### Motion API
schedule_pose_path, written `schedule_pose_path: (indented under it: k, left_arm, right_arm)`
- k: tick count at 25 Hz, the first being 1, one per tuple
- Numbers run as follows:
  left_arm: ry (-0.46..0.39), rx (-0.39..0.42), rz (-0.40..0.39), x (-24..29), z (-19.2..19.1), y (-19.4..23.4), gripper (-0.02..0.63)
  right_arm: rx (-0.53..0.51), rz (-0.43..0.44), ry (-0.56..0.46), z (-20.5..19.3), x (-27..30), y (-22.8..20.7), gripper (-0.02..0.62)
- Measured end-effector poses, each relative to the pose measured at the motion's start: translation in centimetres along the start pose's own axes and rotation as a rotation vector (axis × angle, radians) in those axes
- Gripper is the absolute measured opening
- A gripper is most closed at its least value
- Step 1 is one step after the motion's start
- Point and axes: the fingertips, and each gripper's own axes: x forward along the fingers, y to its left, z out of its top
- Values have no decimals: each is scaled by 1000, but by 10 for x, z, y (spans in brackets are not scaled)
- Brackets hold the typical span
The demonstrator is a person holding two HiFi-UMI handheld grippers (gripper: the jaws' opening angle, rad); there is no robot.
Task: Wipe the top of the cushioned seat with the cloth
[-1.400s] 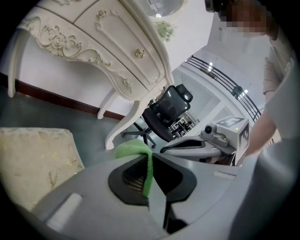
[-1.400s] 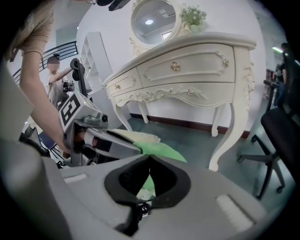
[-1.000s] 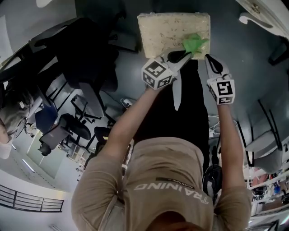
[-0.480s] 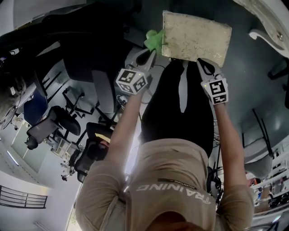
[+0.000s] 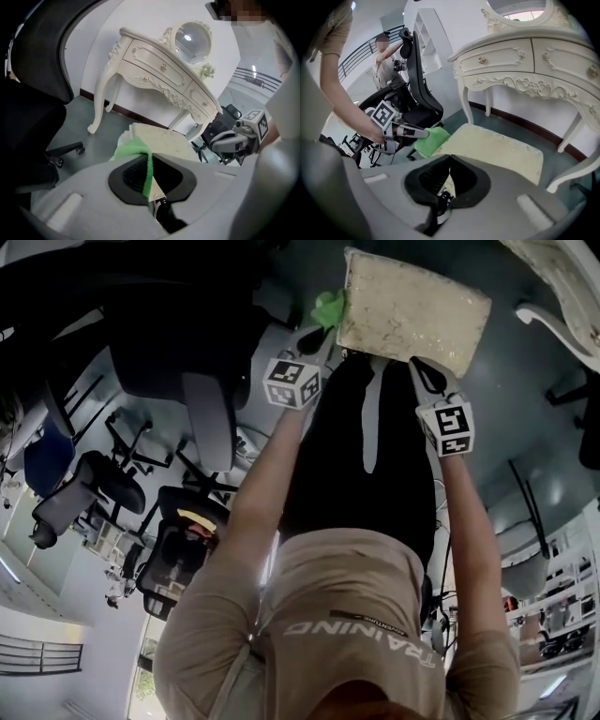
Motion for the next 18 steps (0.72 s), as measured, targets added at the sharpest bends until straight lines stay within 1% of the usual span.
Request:
schedule_pose_path:
  k: [3,7,12,14,18]
  left_arm:
    - [47,32,-27,22,-18,-14,25]
    - [88,69,-46,47,-40,-32,25]
    - [120,78,-75,68,-46,-61,25]
    - [141,85,-91,75,-50,-76,25]
    - [171,137,-136,89,-59,-111,25]
  right_arm:
    - [19,-14,-3,-2,6,-3,5]
    - [35,-9,-20,-7,10,-5,5]
    - [58,-25,-46,-13,-5,-23,3]
    - [66,-30,-46,-22,-15,-32,5]
    - [79,-49,-42,-46,-37,-52,5]
